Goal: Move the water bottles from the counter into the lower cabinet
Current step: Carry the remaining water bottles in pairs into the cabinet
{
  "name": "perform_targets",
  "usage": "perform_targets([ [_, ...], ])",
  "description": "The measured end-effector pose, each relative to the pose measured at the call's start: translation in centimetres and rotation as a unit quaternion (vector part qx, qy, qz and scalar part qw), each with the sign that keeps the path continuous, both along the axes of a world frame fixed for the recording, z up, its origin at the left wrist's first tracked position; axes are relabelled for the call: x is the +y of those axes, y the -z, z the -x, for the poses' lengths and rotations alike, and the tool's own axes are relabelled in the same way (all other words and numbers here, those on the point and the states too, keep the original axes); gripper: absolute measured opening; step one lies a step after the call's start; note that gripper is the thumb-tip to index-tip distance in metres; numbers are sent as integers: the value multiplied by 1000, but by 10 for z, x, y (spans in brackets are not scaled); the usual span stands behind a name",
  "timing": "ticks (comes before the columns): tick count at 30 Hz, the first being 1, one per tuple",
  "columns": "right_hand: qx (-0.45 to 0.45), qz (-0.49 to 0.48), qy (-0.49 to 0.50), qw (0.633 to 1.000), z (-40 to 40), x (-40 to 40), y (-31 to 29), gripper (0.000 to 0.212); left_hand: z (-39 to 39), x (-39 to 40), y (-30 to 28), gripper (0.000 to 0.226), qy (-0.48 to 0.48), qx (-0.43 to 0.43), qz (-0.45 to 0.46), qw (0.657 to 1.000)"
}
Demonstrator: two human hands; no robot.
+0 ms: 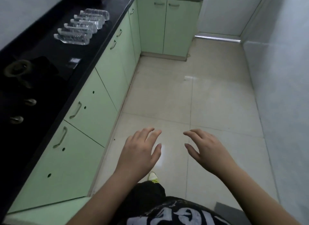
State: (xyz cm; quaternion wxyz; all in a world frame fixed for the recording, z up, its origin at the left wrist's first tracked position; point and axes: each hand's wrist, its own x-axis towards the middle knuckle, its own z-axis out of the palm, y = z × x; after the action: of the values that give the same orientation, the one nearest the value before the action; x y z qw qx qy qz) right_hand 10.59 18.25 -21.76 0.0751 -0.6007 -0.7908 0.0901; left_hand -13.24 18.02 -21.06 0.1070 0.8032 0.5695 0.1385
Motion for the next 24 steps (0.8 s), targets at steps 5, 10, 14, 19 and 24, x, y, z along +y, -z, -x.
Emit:
perform_targets([
  [5,1,-17,16,1000,-30,88,-16,33,-6,84,-15,39,17,22,-64,998],
  [10,29,-15,1,999,-31,166,-13,32,-32,176,-24,44,13,62,-34,997],
  [14,5,-17,46,999,-54,231,-4,30,-52,239,-15,54,-12,117,63,991],
  [19,19,30,1,999,-86,329,1,33,-73,308,-7,66,-75,126,93,985],
  [24,22,57,-89,994,-76,414,6,36,-73,357,-21,68,-145,109,80,980],
])
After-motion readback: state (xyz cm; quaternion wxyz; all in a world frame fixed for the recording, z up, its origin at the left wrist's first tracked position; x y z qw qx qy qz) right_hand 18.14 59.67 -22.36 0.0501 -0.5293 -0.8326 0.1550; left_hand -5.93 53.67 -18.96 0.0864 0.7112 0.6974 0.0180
